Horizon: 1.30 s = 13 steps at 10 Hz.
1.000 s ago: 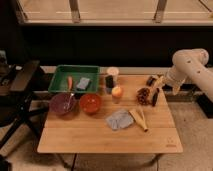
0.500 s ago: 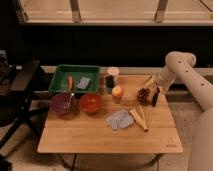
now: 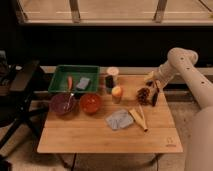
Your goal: Place brush in table surface
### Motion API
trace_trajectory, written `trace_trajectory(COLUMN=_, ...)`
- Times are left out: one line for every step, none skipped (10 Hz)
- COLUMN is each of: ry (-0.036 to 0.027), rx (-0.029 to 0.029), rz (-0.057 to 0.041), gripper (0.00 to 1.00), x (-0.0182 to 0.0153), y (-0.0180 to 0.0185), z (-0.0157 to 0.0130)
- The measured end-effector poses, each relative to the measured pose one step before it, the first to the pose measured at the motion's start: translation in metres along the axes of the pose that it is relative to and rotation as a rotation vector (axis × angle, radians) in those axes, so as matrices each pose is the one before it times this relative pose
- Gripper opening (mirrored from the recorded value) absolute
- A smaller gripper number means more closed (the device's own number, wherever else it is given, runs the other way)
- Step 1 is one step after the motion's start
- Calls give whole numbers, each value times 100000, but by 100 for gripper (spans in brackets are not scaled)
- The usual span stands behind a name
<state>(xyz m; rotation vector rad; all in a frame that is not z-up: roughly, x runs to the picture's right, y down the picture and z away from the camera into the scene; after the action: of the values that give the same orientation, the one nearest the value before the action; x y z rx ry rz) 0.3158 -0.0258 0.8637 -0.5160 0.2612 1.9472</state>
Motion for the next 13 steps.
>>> trace_trajectory(ry=35, rx=-83, rz=-99, gripper=71, x=5, y=92, z=19)
trace_trajectory(ry=137, rx=70, rz=-387, gripper=71, x=57, y=181, z=179)
trace_trajectory(ry=-1712, rx=1184, rz=111, gripper=71, x=-105, y=-221, z=82)
trace_trajectory(ry=-4375, rx=2814, rz=465, gripper=71, x=-129, y=-571, z=390)
trace_trajectory(ry=-3467, rx=2080, rz=528, gripper=71, x=-16, y=-557, z=453)
trace_trajectory(ry=-3183, rx=2168, rz=728, gripper=71, x=-115, y=-596, z=652)
trace_trajectory(ry=-1977, rx=1547, rz=1503, gripper=71, x=-211, y=-464, z=674)
trace_trajectory(ry=-1531, rx=1737, rz=1147, gripper=71, x=-231, y=-563, z=1027)
trace_trajectory(ry=-1132, rx=1533, rz=1316, gripper=71, x=-280, y=-695, z=727)
trace_trajectory(ry=-1252, rx=1929, rz=1739, gripper=71, x=-517, y=-914, z=592)
trace_trajectory(ry=-956, rx=1900, rz=1906, gripper=71, x=-575, y=-954, z=530)
trace_trajectory(ry=-135, rx=1330, rz=1612, gripper=71, x=-424, y=-704, z=482)
trace_trajectory(ry=723, rx=1398, rz=2713, gripper=71, x=-469, y=-930, z=705)
